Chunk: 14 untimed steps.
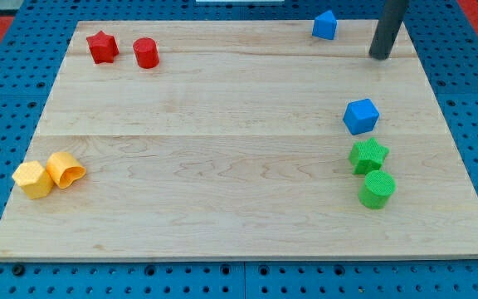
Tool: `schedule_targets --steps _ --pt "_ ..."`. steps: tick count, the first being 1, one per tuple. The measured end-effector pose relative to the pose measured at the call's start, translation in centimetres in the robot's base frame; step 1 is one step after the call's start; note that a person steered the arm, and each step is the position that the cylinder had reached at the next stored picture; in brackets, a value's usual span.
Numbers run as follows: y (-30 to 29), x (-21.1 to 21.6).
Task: Move the blue triangle above to the blue cube
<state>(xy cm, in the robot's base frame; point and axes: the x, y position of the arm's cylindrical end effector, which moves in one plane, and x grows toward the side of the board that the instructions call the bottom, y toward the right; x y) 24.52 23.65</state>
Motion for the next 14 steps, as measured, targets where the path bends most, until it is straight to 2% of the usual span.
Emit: schedule_targets --steps 1,2,3,4,6,8,9,10,11,12,14 --pt "-0.3 -5.3" --pt "-1.8 -5.4" --pt "-16.0 -5.4" --pt "-24.5 -5.3" --pt "-31.0 -3.8" --pt "-22.5 -0.9" --pt "-28.1 -2.7" --pt "-30.9 -5.2" --pt "-32.0 -1.8" --pt "-30.4 0.2" --pt "-23.7 4.6"
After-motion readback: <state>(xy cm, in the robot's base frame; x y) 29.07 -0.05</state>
